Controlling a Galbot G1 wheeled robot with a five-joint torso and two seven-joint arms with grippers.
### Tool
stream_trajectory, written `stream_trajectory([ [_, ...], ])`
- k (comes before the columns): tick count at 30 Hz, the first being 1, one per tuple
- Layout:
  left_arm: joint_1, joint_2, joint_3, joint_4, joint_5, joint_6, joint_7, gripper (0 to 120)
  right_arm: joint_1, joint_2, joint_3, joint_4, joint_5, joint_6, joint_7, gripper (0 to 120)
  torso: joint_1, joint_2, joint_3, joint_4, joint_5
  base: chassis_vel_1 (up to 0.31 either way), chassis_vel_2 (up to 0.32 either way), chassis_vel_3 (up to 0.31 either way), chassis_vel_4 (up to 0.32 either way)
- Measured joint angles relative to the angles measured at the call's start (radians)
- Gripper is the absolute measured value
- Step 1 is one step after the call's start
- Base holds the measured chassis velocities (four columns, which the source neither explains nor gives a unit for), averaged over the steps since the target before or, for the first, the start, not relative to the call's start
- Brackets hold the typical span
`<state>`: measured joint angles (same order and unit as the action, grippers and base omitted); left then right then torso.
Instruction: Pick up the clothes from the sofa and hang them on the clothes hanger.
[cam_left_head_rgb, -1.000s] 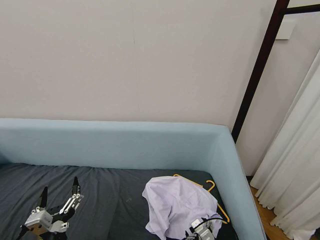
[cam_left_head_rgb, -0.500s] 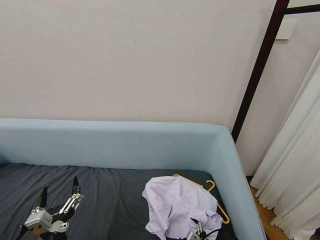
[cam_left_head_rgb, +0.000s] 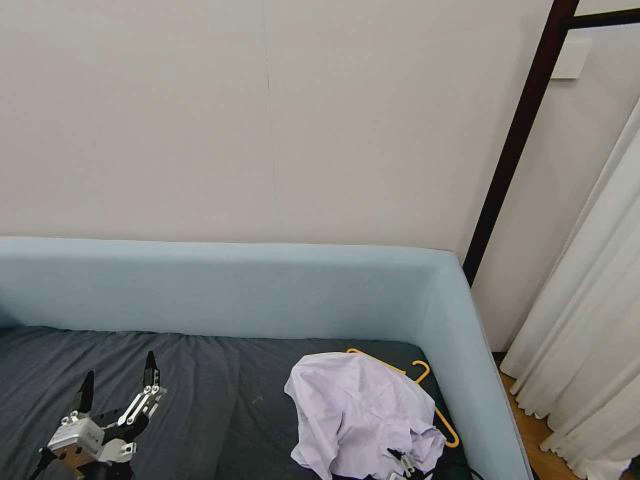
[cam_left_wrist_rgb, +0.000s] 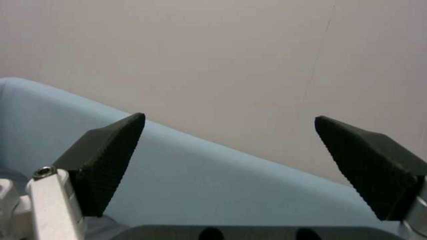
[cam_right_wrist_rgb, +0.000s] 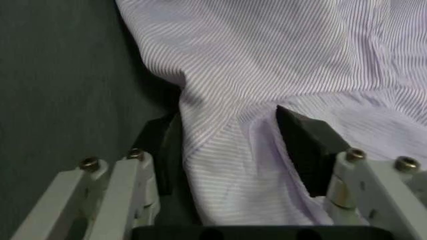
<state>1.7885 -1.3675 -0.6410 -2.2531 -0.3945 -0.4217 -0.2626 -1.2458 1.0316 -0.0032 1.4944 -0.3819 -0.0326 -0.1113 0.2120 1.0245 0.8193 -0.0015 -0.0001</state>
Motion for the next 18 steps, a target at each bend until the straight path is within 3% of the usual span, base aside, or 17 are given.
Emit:
stream_trajectory([
  [11, 0.0, 0.001, -0.005, 0.004, -0.001, 0.0, -0.01, 100, 0.014, 0.011, -0.002, -0.01, 0.022, 0.049, 0.008, 11, 0.0, 0.0, 0.0, 0.0, -0.0001, 0.0, 0.0, 0.0, 0.0],
  [15, -0.002, 0.003, -0.005, 0.007, -0.002, 0.0, -0.012, 100, 0.018, 0.01, -0.003, -0.01, 0.094, 0.062, -0.003, 0, 0.0, 0.0, 0.0, -0.0001, 0.0, 0.0, 0.0, 0.0, 0.0],
  [18, -0.006, 0.005, -0.004, 0.011, -0.003, 0.0, -0.013, 100, 0.024, 0.01, -0.003, -0.007, 0.169, 0.086, -0.024, 0, 0.0, 0.0, 0.0, -0.0001, 0.0, 0.0, 0.0, 0.0, 0.0],
])
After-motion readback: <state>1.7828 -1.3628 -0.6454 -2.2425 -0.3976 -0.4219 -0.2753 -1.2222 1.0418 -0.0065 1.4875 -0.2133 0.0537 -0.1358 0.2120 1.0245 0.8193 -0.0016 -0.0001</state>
